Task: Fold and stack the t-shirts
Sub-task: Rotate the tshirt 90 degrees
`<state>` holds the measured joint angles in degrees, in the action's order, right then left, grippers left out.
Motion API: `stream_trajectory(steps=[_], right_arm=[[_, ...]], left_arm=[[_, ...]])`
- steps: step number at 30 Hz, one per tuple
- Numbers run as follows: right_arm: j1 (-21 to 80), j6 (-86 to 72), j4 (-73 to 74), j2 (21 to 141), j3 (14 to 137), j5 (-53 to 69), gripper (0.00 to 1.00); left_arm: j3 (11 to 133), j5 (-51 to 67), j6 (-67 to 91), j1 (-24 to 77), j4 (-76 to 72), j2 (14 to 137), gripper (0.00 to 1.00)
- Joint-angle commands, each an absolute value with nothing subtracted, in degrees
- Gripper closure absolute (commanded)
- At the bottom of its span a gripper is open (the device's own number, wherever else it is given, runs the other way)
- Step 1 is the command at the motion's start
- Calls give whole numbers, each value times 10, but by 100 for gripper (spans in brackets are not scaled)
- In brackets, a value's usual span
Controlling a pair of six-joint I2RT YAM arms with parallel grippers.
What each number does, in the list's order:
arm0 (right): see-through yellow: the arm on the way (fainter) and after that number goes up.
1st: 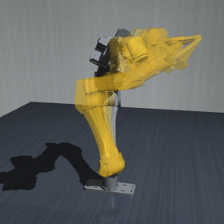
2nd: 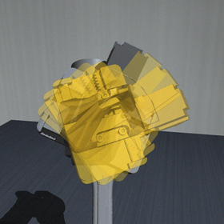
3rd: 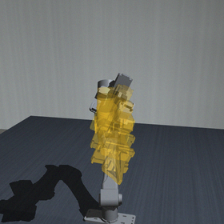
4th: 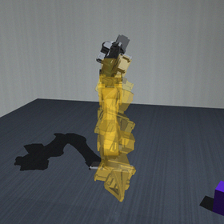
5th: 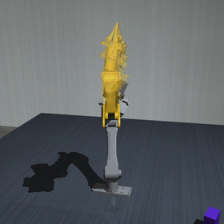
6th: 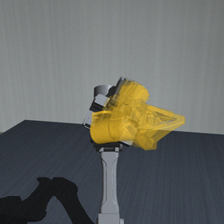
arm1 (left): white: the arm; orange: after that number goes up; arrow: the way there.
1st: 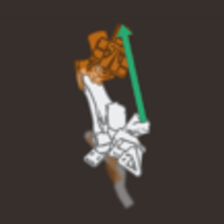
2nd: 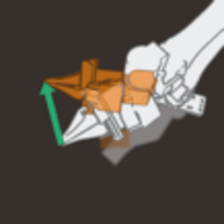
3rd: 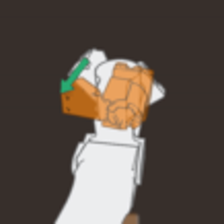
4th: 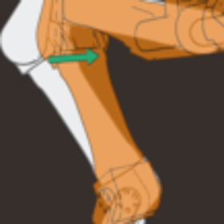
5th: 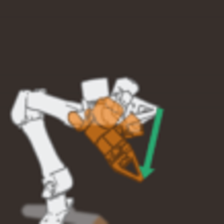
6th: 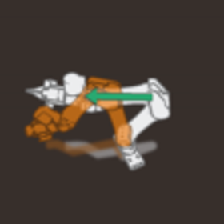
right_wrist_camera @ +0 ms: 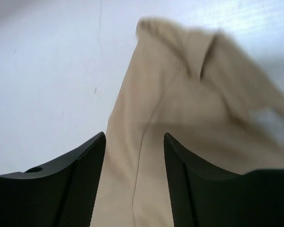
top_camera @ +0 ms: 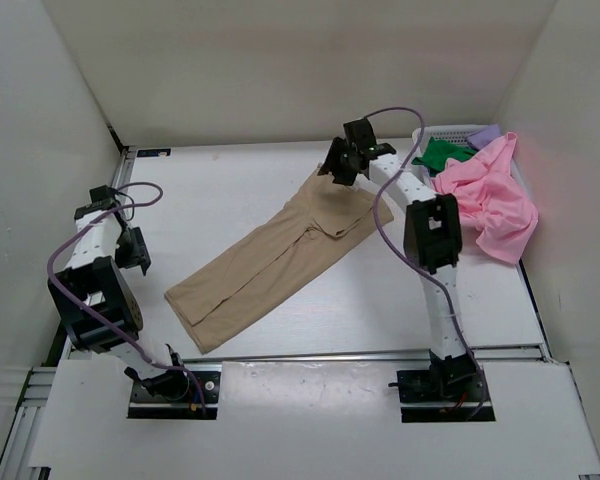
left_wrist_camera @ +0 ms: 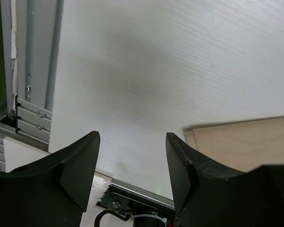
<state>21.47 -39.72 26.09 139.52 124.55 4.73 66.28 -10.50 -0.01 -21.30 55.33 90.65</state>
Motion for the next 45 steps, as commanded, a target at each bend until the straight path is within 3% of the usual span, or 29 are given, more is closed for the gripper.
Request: stream_trajectory(steps=[1,3,7,11,20,24,25,28,31,33,34,35,37,40,42,45], right_arm=[[226,-365,238,1175,1123,-52,42],[226,-386,273,1132,1004,-94,42],[201,-467,365,1113,931,-116,44],[181,-568,366,1113,861,-125,45],[176,-645,383,1222,906,-126,38],[171,-645,383,1301,975,-75,75],[165,-645,383,1320,997,-69,89],[160,-623,327,1412,1149,-19,100],[155,-637,220,1521,1357,25,100],[155,-681,122,1569,1414,43,82],[155,-692,48,1569,1420,51,65],[155,-698,40,1560,1406,57,41],[155,-646,57,1483,1344,80,30],[161,-554,88,1304,1106,41,16],[161,-526,120,1184,968,26,12],[173,-488,199,1043,855,-2,12]], left_arm=[[679,-83,0,-193,549,899,31],[665,-77,0,-185,543,904,31],[665,-71,0,-180,543,910,31],[665,-71,0,-168,543,892,29],[614,-109,0,-127,548,841,25],[614,-109,0,-127,554,841,25],[614,-109,0,-127,554,841,24],[614,-109,0,-115,554,846,24],[614,-103,0,-93,543,859,24],[614,-103,0,-65,528,859,24],[614,-92,0,-55,528,864,24],[614,-86,0,-35,528,864,24],[621,-86,0,-18,528,864,24],[607,-80,0,0,528,830,24],[585,-74,0,5,533,776,24],[574,-62,0,11,533,685,24]])
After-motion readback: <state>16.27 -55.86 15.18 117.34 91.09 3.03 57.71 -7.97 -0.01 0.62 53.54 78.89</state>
